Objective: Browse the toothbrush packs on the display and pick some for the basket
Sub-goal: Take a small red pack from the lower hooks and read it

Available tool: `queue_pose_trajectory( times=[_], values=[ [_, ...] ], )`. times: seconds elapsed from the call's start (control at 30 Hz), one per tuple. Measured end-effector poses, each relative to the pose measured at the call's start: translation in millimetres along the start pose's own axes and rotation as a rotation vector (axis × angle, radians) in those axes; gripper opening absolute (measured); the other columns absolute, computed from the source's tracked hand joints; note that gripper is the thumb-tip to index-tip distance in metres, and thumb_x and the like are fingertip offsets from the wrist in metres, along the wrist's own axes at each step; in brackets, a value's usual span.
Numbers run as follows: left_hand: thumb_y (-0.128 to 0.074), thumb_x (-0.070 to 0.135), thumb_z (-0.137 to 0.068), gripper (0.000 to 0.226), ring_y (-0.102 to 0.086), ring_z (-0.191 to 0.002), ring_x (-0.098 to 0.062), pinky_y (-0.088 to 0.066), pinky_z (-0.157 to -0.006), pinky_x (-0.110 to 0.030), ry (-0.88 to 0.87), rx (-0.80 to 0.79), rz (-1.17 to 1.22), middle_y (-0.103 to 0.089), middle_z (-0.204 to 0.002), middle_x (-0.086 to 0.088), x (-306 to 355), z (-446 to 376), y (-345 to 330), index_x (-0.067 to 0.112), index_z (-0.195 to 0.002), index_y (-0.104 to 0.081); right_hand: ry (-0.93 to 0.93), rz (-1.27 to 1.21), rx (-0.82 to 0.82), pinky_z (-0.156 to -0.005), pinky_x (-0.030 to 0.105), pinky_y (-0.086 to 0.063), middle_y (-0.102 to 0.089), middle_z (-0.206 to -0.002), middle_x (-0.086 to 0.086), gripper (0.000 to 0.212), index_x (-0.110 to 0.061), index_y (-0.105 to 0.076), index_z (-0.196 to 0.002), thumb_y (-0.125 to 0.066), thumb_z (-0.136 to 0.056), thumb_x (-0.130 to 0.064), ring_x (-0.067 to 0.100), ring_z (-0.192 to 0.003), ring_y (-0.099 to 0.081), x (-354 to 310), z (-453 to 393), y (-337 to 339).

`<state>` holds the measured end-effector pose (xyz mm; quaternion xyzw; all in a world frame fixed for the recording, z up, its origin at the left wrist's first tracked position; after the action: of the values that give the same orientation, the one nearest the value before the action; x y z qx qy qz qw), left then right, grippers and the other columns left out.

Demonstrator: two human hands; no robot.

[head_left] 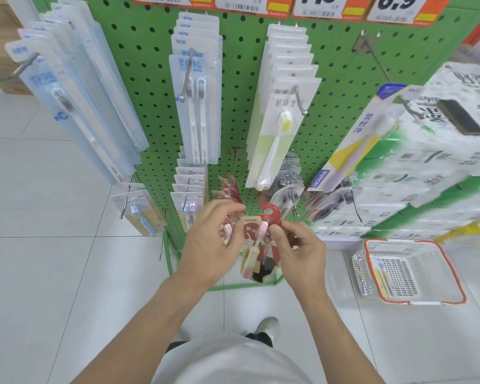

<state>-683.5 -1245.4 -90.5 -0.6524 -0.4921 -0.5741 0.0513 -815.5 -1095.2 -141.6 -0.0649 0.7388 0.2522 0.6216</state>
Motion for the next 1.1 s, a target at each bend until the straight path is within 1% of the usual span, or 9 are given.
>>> queue_pose_trajectory(
  times=[0.13, 0.3, 0.43, 0.57, 0.67, 0.8, 0.93, 1.03, 1.1],
  values=[
    [-0.065, 0.020, -0.097, 0.042, -0.062, -0.115, 0.000, -0.047, -0.100, -0.022, 0.192, -0.184, 0.134, -0.066, -0.124, 0.015, -12.3, 7.0, -21.6, 0.030, -0.136, -0.056, -0.120, -0.204, -0.106, -0.083, 0.035, -0.057, -0.077, -0.092, 0.006, 0.011, -0.024, -0.080, -0.091, -0.072, -0.093, -0.016, 0.024, -0.088, -0.073, -5.8, 0.5, -3.4],
    [-0.063, 0.002, -0.096, 0.025, -0.076, -0.084, -0.015, -0.059, -0.075, -0.029, 0.372, -0.182, 0.442, -0.078, -0.099, 0.006, -20.2, 3.2, -24.0, 0.018, -0.115, -0.066, -0.140, -0.321, -0.241, -0.074, 0.040, -0.058, -0.077, -0.084, 0.005, 0.008, -0.016, -0.076, -0.095, -0.069, -0.092, -0.014, 0.018, -0.076, -0.069, -29.3, 0.8, -9.2],
    [-0.065, 0.001, -0.095, 0.024, -0.075, -0.084, -0.021, -0.058, -0.077, -0.035, 0.402, -0.190, 0.528, -0.079, -0.098, -0.002, -23.1, 2.2, -20.8, 0.016, -0.113, -0.066, -0.148, -0.357, -0.434, -0.058, 0.035, -0.058, -0.073, -0.084, 0.024, 0.018, -0.008, -0.070, -0.109, -0.066, -0.092, -0.008, 0.025, -0.070, -0.070, -42.8, 4.4, -14.4],
    [-0.068, 0.006, -0.092, 0.025, -0.074, -0.080, -0.018, -0.057, -0.074, -0.030, 0.457, -0.263, 0.629, -0.079, -0.094, -0.005, -14.1, 6.1, -26.1, 0.018, -0.113, -0.063, -0.145, -0.294, -0.302, -0.053, 0.029, -0.055, -0.077, -0.080, 0.010, 0.018, -0.016, -0.074, -0.107, -0.070, -0.090, -0.009, 0.019, -0.063, -0.071, -41.9, -5.7, -0.1],
    [-0.066, 0.009, -0.096, 0.014, -0.075, -0.081, -0.026, -0.058, -0.076, -0.042, 0.463, -0.370, 0.526, -0.079, -0.091, -0.002, -16.8, 14.4, -31.9, 0.018, -0.106, -0.064, -0.168, -0.321, -0.230, -0.051, 0.025, -0.052, -0.077, -0.078, 0.011, 0.016, -0.017, -0.076, -0.104, -0.072, -0.088, -0.014, 0.017, -0.060, -0.069, -37.3, -9.5, 8.9],
    [-0.066, 0.014, -0.097, 0.006, -0.075, -0.082, -0.035, -0.056, -0.081, -0.060, 0.485, -0.407, 0.477, -0.079, -0.087, -0.004, -23.6, 26.4, -33.5, 0.017, -0.102, -0.066, -0.186, -0.298, -0.299, -0.050, 0.020, -0.049, -0.075, -0.075, 0.013, 0.021, -0.005, -0.072, -0.109, -0.072, -0.089, -0.011, 0.014, -0.058, -0.067, -37.6, -2.8, 7.2],
    [-0.069, 0.022, -0.095, 0.008, -0.074, -0.078, -0.028, -0.056, -0.077, -0.056, 0.504, -0.386, 0.516, -0.078, -0.084, -0.012, -27.0, 32.9, -34.9, 0.024, -0.103, -0.069, -0.234, -0.278, -0.340, -0.050, 0.031, -0.054, -0.077, -0.080, 0.013, 0.040, -0.017, -0.070, -0.113, -0.079, -0.074, -0.021, 0.023, -0.063, -0.073, -30.1, 0.8, 7.7],
    [-0.069, 0.043, -0.090, 0.023, -0.062, -0.072, -0.029, -0.049, -0.065, -0.047, 0.513, -0.482, 0.510, -0.072, -0.086, -0.027, -32.4, 39.9, -39.2, 0.027, -0.107, -0.068, -0.248, -0.289, -0.242, -0.051, 0.029, -0.053, -0.077, -0.080, 0.012, 0.038, -0.014, -0.071, -0.112, -0.080, -0.075, -0.019, 0.021, -0.061, -0.072, -25.0, -3.1, 14.3],
    [-0.067, 0.038, -0.095, 0.021, -0.060, -0.073, -0.029, -0.048, -0.067, -0.043, 0.545, -0.543, 0.488, -0.071, -0.091, -0.030, -39.0, 44.8, -40.1, 0.021, -0.108, -0.068, -0.267, -0.325, -0.168, -0.051, 0.028, -0.053, -0.078, -0.081, 0.012, 0.032, -0.009, -0.071, -0.112, -0.078, -0.081, -0.009, 0.020, -0.061, -0.073, -20.7, -6.5, 20.3]
  ],
)
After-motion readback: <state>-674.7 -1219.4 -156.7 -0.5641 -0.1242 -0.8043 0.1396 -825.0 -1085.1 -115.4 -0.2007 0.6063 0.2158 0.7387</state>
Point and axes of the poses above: each hand's wrist, its own z-axis away from the middle knuckle, its own y-axis out of the back of the hand, x = y × z, the point moved 8 cm from there along -z, towards the middle knuckle
